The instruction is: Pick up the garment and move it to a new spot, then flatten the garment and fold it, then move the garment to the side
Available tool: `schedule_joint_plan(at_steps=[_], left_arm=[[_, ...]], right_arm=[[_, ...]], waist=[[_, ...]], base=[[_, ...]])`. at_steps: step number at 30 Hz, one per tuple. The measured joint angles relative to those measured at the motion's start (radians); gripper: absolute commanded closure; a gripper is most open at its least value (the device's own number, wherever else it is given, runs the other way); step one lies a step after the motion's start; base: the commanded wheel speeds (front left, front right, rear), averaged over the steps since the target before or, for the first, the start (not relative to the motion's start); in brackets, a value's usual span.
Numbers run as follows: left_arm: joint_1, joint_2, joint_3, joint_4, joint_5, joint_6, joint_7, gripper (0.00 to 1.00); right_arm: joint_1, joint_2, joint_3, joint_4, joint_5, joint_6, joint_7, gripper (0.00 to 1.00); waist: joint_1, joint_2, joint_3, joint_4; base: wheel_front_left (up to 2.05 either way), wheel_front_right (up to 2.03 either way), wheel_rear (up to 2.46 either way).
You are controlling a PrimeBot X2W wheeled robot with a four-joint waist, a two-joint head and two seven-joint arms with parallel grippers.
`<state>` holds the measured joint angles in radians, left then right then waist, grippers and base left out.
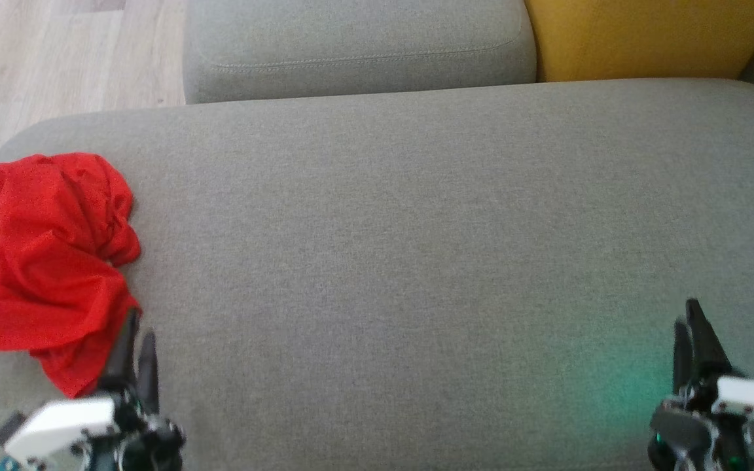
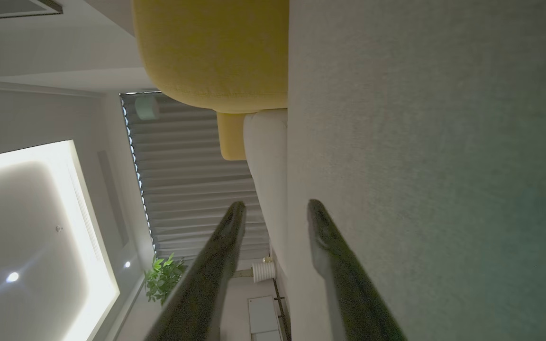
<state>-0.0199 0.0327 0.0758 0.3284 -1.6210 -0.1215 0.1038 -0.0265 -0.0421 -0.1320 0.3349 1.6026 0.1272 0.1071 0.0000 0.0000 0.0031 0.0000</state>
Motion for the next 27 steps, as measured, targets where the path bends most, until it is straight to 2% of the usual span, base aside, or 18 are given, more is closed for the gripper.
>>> schedule_joint_plan(at_steps=[13,27], left_arm=[[0.031,-0.004,-0.006,-0.003,0.002,0.002,-0.036,0.0],[0.03,-0.004,0.012,-0.016,0.092,0.002,-0.072,0.0]], right_arm=[[0.02,0.002,0.024,-0.006,-0.034,-0.001,-0.03,0.0],[0.016,0.002,0.026,-0.012,-0.174,-0.001,-0.072,0.0]], waist=[[0.0,0.0,-0.011,-0.003],[0.0,0.0,-0.019,-0.004]], base=[[0.0,0.0,0.0],[0.0,0.0,0.0]])
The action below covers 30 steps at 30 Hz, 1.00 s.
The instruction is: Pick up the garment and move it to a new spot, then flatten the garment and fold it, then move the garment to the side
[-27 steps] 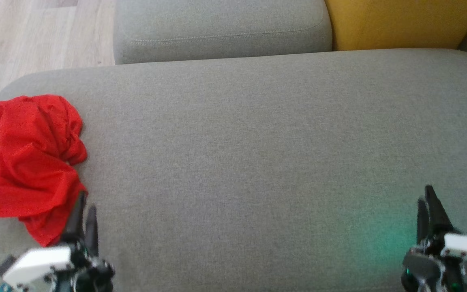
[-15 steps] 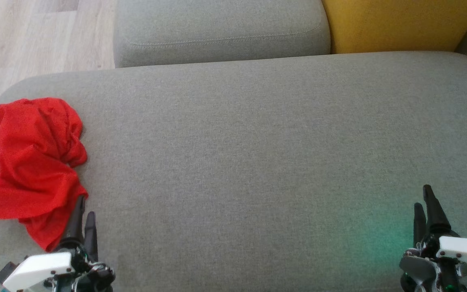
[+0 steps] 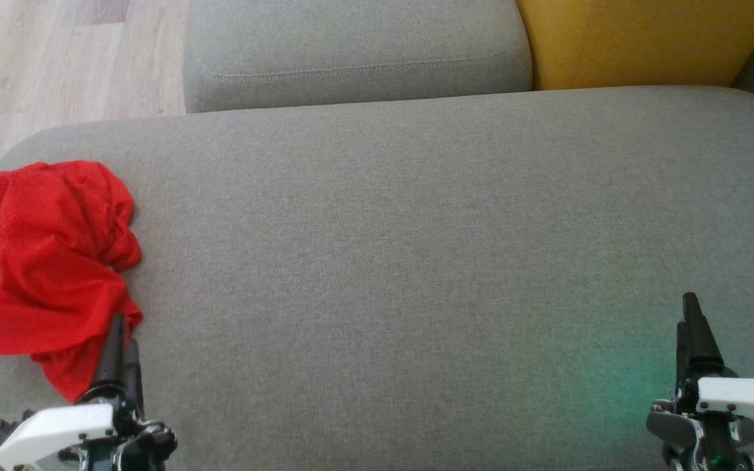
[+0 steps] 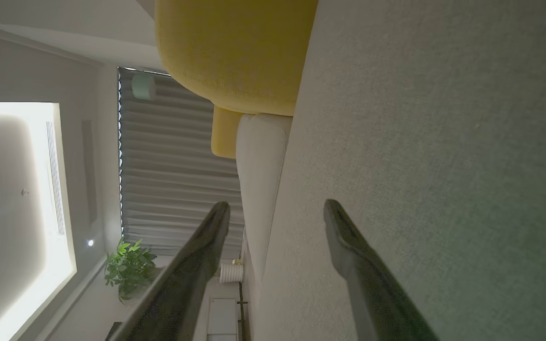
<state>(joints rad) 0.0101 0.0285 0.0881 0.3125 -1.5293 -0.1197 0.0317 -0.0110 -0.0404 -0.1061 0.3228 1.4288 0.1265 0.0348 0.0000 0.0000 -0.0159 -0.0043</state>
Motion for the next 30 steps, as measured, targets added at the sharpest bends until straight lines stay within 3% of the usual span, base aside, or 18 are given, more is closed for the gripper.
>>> schedule_joint_plan(at_steps=[18,30], left_arm=[[-0.041,0.0,0.005,-0.122,0.239,0.041,-0.052,0.0],[-0.048,0.001,-0.067,-0.208,0.499,0.086,-0.086,0.0]], right_arm=[[-0.063,0.0,0.014,-0.07,-0.398,0.0,-0.05,0.0],[-0.064,0.0,0.078,-0.138,-0.686,0.0,-0.08,0.0]], waist=[[0.0,0.0,0.017,0.005],[0.0,0.0,0.011,0.003]], base=[[0.0,0.0,0.0],[0.0,0.0,0.0]])
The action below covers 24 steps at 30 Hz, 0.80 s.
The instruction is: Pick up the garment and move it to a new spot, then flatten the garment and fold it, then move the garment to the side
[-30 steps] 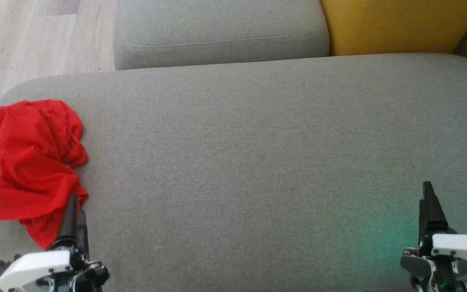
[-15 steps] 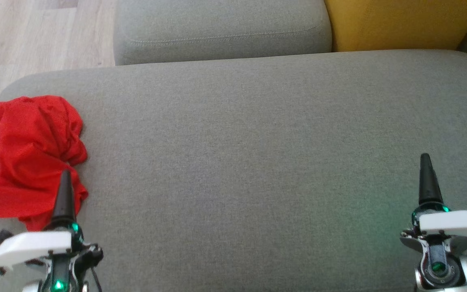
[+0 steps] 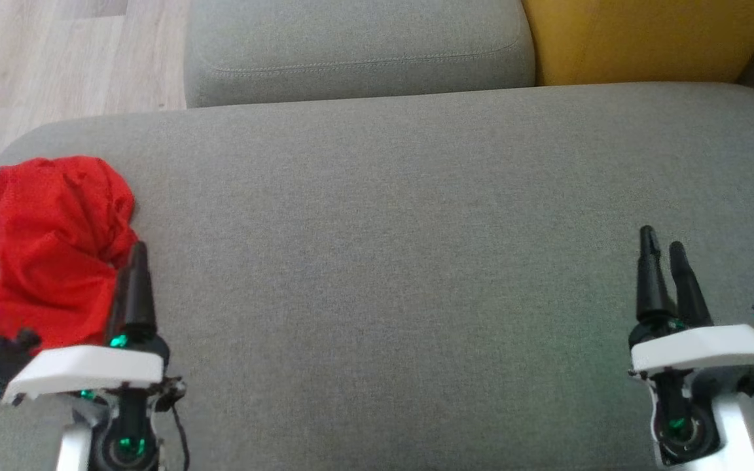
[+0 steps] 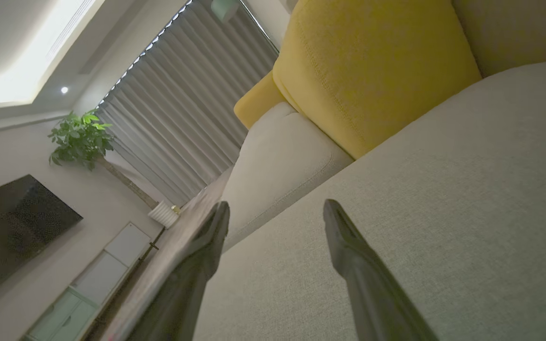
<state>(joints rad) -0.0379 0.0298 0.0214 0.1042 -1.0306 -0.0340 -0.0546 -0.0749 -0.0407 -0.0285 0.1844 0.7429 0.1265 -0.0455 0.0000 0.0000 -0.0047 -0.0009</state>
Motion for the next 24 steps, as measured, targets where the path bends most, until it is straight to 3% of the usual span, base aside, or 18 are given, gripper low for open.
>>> schedule_joint_plan(at_steps=[13,24], left_arm=[[0.0,0.006,-0.116,-0.03,0.312,0.019,-0.033,0.0],[0.0,0.064,-0.236,0.007,0.512,0.09,-0.068,0.0]], right_arm=[[0.0,0.0,0.036,-0.004,-0.245,0.0,-0.034,0.0],[0.0,-0.001,0.071,-0.004,-0.42,0.0,-0.051,0.0]], waist=[[0.0,0.0,-0.01,-0.004],[0.0,0.0,-0.013,-0.01]], base=[[0.0,0.0,0.0],[0.0,0.0,0.0]])
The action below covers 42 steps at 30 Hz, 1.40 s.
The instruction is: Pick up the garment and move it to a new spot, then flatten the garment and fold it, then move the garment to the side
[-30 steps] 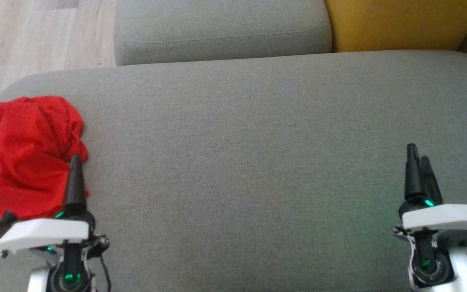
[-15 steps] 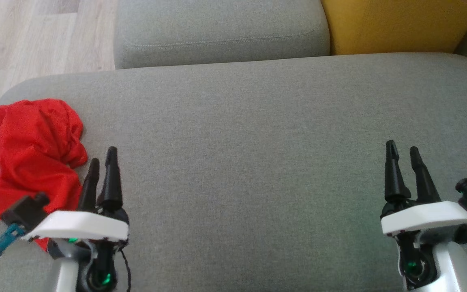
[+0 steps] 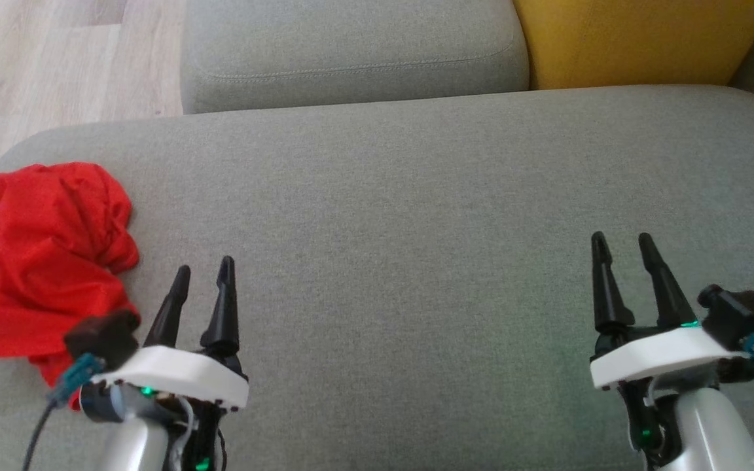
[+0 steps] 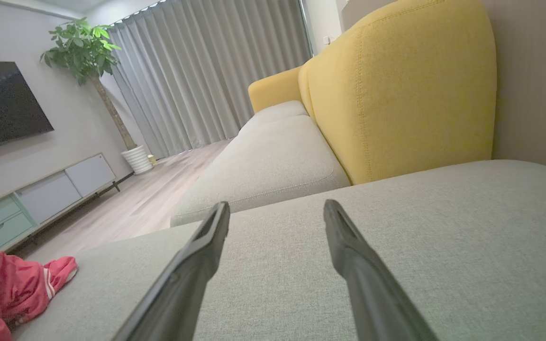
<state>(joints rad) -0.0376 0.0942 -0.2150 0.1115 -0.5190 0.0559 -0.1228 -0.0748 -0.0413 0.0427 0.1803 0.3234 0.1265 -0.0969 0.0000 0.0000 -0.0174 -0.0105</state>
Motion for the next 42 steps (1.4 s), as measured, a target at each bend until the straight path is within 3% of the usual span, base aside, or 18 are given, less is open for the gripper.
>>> schedule_joint_plan(at_steps=[11,26,30,35,42], left_arm=[[-0.008,0.032,-0.079,0.022,0.125,0.078,-0.033,0.0],[-0.012,0.048,-0.139,0.039,0.237,0.135,-0.072,0.0],[-0.012,0.028,-0.124,0.039,0.221,0.12,-0.083,0.0],[-0.011,0.005,-0.091,0.056,0.219,0.092,-0.1,0.0],[-0.007,-0.009,-0.09,0.122,0.302,0.07,-0.117,0.0]], right_arm=[[0.0,0.0,0.009,0.0,-0.133,0.0,-0.002,0.0],[0.005,0.0,0.018,-0.007,-0.269,0.0,-0.053,0.0],[0.005,-0.001,0.011,-0.007,-0.261,0.0,-0.063,0.0],[0.005,-0.001,-0.005,0.028,-0.168,0.0,-0.057,0.0],[0.005,-0.001,0.003,0.068,-0.18,0.0,-0.07,0.0]], waist=[[0.0,0.0,0.0,0.0],[0.0,0.0,-0.002,0.003],[0.0,0.0,-0.004,0.007],[0.0,0.0,-0.01,0.011],[0.0,0.0,-0.016,0.011]], base=[[0.0,0.0,0.0],[0.0,0.0,0.0],[0.0,0.0,0.0],[0.0,0.0,0.0],[0.0,0.0,0.0]])
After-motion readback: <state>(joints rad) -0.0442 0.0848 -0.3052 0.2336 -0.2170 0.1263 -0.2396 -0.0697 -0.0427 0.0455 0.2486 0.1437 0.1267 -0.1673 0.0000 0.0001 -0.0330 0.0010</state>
